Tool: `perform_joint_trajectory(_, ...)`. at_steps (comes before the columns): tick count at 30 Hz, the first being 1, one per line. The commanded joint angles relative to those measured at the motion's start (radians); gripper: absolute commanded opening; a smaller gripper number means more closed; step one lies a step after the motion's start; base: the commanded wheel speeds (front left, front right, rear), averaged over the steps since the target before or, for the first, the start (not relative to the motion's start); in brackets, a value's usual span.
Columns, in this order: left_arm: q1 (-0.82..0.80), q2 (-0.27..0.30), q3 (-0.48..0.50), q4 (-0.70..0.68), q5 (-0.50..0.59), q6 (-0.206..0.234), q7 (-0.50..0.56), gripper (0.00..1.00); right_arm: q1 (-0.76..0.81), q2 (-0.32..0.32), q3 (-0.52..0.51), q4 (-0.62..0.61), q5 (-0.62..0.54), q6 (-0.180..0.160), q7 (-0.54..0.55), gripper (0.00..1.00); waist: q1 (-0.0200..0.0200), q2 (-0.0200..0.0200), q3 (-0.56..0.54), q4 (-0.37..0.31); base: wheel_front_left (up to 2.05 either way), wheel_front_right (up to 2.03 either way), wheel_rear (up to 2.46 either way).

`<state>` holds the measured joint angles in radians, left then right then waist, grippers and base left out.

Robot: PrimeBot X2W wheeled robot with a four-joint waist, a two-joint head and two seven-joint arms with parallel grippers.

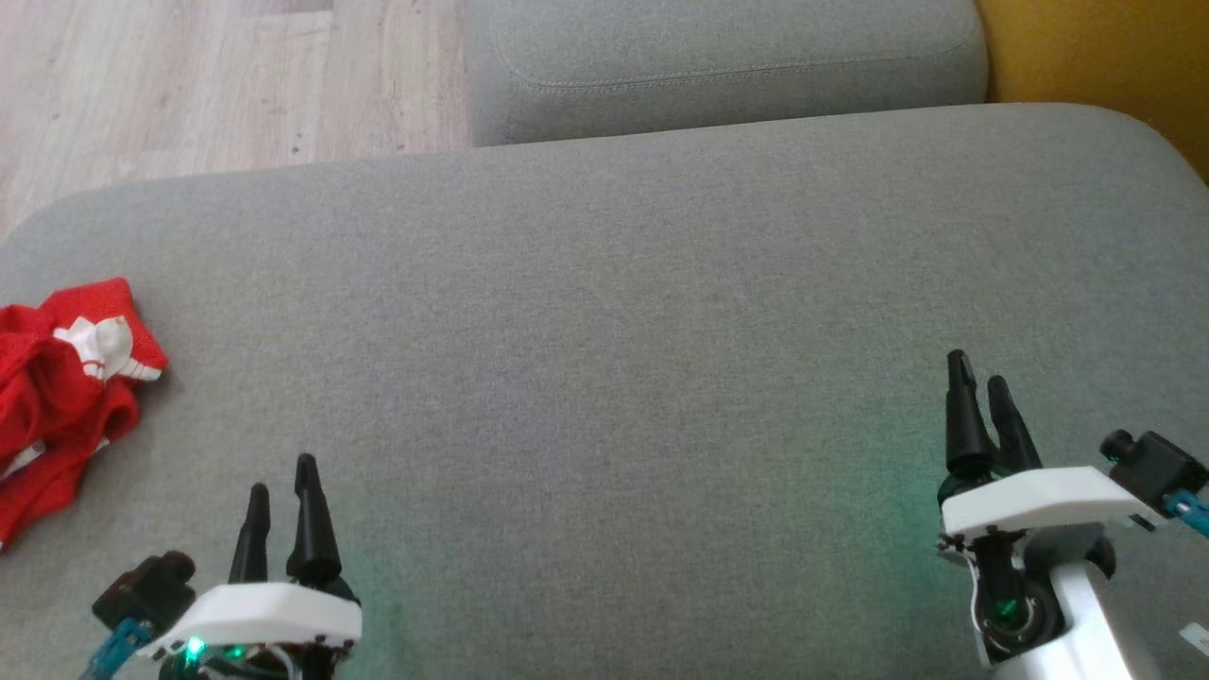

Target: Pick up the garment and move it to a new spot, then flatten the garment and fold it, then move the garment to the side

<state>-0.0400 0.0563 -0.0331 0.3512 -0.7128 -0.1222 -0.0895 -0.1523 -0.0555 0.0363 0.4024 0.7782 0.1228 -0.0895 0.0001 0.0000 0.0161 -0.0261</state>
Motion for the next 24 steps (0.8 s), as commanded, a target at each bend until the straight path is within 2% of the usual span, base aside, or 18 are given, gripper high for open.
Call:
perform_joint_trajectory(1,-0.056,0.023,0.014,-0.026,0.029,0.006,-0.012,1.00,-0.055,-0.015,0.022,-0.029,-0.028,0.004,-0.014,1.00,-0.0001,0.0000,0.000,-0.001,0.00,0.00,0.00)
perform_joint_trajectory(24,-0.079,0.043,-0.002,0.001,0.306,0.046,-0.081,1.00,-0.086,-0.019,0.046,0.038,-0.357,0.006,-0.081,1.00,-0.0001,0.0000,-0.002,-0.020,0.00,0.00,0.00)
